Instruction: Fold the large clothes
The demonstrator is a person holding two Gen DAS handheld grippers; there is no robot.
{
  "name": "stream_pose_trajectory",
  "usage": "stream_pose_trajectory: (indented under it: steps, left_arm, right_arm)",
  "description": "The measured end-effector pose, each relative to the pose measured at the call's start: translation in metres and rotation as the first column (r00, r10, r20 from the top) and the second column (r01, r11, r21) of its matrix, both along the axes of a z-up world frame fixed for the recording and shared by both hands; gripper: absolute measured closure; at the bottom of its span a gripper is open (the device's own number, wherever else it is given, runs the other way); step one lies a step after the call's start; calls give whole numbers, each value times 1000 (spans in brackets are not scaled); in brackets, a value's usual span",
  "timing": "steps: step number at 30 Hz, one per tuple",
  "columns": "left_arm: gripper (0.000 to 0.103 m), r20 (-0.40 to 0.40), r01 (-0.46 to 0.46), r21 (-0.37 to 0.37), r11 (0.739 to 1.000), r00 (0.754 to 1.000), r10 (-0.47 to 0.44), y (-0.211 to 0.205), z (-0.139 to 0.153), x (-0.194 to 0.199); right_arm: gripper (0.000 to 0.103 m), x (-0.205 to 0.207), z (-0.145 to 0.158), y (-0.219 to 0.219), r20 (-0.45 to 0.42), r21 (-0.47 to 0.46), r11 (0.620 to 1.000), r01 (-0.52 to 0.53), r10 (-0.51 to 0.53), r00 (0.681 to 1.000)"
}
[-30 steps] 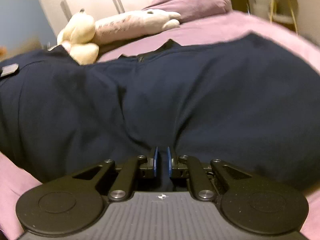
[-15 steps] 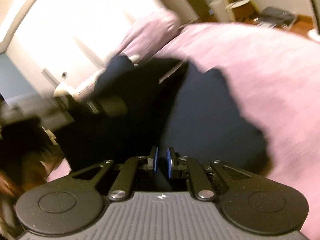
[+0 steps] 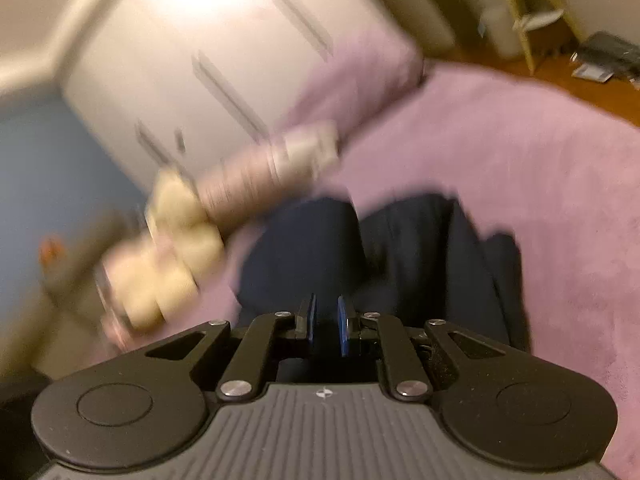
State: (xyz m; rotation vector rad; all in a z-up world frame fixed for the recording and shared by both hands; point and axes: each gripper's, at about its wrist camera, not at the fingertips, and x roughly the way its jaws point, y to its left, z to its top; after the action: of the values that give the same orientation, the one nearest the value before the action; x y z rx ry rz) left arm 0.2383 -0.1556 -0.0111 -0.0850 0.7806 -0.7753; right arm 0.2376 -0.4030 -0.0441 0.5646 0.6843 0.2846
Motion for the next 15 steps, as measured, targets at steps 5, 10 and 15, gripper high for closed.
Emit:
stream_pose_trajectory:
  steps: [5, 10, 15]
  left_arm:
    - [7, 21, -176, -67, 982, 984, 178, 59, 15, -4]
    - [15, -100, -443, -56, 895, 894, 436, 82, -14, 32]
    - [15, -182, -441, -87, 893, 888, 421, 81, -38, 36]
  right_arm:
    - [103, -20, -34, 3, -68, -231, 971, 55, -72, 995]
    - [103, -35, -47, 6, -39, -273, 953, 131, -147, 988]
    - [94, -26, 9, 23, 24, -310, 939, 152, -153, 988]
